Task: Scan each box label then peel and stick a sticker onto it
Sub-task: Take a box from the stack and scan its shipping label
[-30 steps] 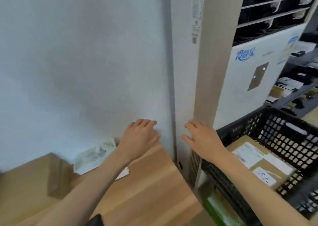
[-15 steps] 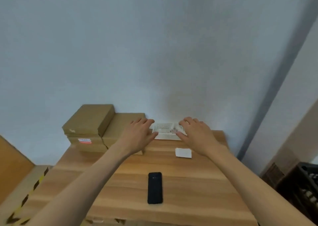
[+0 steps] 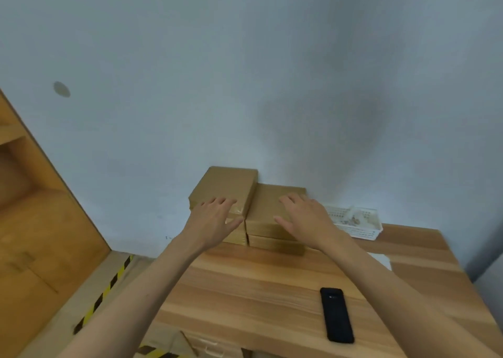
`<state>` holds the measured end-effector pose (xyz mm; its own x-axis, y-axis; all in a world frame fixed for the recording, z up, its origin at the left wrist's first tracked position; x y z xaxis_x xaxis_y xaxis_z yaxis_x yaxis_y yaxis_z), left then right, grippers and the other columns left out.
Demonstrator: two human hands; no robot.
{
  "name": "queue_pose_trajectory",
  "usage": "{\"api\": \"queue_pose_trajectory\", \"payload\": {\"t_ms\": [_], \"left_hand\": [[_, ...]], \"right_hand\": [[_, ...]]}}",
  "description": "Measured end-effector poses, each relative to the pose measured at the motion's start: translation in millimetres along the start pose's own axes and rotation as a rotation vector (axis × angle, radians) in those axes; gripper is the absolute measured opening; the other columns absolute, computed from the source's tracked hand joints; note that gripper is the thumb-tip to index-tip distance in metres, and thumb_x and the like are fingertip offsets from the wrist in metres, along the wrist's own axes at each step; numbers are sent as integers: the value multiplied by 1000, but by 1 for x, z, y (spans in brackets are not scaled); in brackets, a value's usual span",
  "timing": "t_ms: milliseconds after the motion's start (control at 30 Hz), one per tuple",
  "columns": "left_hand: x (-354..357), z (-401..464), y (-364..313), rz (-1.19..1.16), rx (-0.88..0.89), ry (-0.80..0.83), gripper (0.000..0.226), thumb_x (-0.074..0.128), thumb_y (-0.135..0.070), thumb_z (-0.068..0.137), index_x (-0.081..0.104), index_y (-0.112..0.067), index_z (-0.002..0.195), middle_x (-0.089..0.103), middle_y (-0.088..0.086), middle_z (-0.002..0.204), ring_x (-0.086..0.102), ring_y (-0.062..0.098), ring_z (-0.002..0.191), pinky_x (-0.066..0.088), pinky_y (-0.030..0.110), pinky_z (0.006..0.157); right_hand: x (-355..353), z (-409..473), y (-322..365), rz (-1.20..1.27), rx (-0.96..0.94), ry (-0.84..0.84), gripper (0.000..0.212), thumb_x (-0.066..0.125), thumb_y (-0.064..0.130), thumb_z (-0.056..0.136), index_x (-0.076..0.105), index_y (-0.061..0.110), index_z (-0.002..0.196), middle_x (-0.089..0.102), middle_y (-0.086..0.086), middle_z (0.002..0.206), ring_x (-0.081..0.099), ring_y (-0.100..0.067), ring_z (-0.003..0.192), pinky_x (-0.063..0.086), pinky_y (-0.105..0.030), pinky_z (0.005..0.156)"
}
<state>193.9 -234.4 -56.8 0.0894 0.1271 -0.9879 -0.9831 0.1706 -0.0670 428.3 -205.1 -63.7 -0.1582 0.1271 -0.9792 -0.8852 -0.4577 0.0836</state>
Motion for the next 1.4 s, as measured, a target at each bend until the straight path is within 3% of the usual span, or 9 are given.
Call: {"api": "queue_pose_trajectory", "payload": {"t_ms": [300, 533, 767, 933, 1133, 1267, 1400], "left_hand": [[24, 32, 120, -36, -45, 71, 56, 46, -56, 101, 43, -26, 149, 54, -6, 144, 47, 19, 132, 42, 36, 100], [62, 83, 174, -47, -98, 131, 60, 49, -54, 101, 39, -24, 151, 50, -1, 149, 48, 23, 133, 43, 39, 102], [104, 135, 221, -79, -172, 207, 63, 52, -56, 99, 39, -24, 151, 51, 2, 147, 46, 25, 135, 45, 42, 100], [139, 163, 247, -128, -219, 268, 63, 53, -54, 99, 39, -24, 151, 51, 3, 146, 46, 26, 134, 46, 43, 100], [176, 193, 276, -173, -352, 335, 67, 58, -59, 93, 41, -21, 145, 63, 2, 119, 59, 25, 112, 43, 39, 85], [189, 208, 286, -264, -393, 369, 55, 60, -51, 93, 46, -20, 136, 61, 0, 101, 57, 26, 92, 40, 35, 76], [196, 215, 297, -299, -392, 380, 36, 60, -45, 95, 55, -14, 112, 66, 6, 106, 61, 28, 95, 45, 36, 75]], "right_hand": [[58, 85, 76, -3, 20, 102, 47, 43, 50, 101, 47, 18, 135, 53, -6, 136, 53, -29, 120, 45, -40, 94], [105, 161, 72, 28, 64, 141, 52, 45, 52, 100, 44, 19, 140, 55, -7, 136, 55, -28, 120, 46, -42, 95], [156, 218, 63, 90, 140, 211, 65, 51, 47, 99, 28, 15, 151, 53, -12, 139, 53, -33, 123, 46, -44, 93], [191, 239, 57, 86, 260, 243, 63, 58, 45, 96, 35, 10, 142, 54, -14, 132, 54, -33, 120, 50, -45, 91], [218, 254, 47, 141, 458, 273, 75, 63, 44, 95, 28, 3, 147, 58, -15, 128, 57, -33, 118, 49, -44, 88], [236, 258, 43, 242, 606, 335, 47, 64, 44, 95, 43, 9, 120, 64, -10, 112, 62, -31, 102, 48, -39, 76], [245, 260, 40, 530, 745, 320, 42, 69, 43, 90, 47, 12, 108, 62, -8, 111, 60, -30, 102, 51, -42, 83]]}}
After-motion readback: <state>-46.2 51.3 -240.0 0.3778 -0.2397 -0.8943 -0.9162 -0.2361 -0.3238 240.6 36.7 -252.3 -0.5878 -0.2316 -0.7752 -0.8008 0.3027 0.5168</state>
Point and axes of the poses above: each hand's wrist, its own z-axis towards the middle knuckle, its own x-axis out of the palm, y = z × x, the point moved 1 cm from there along z, towards the middle knuckle
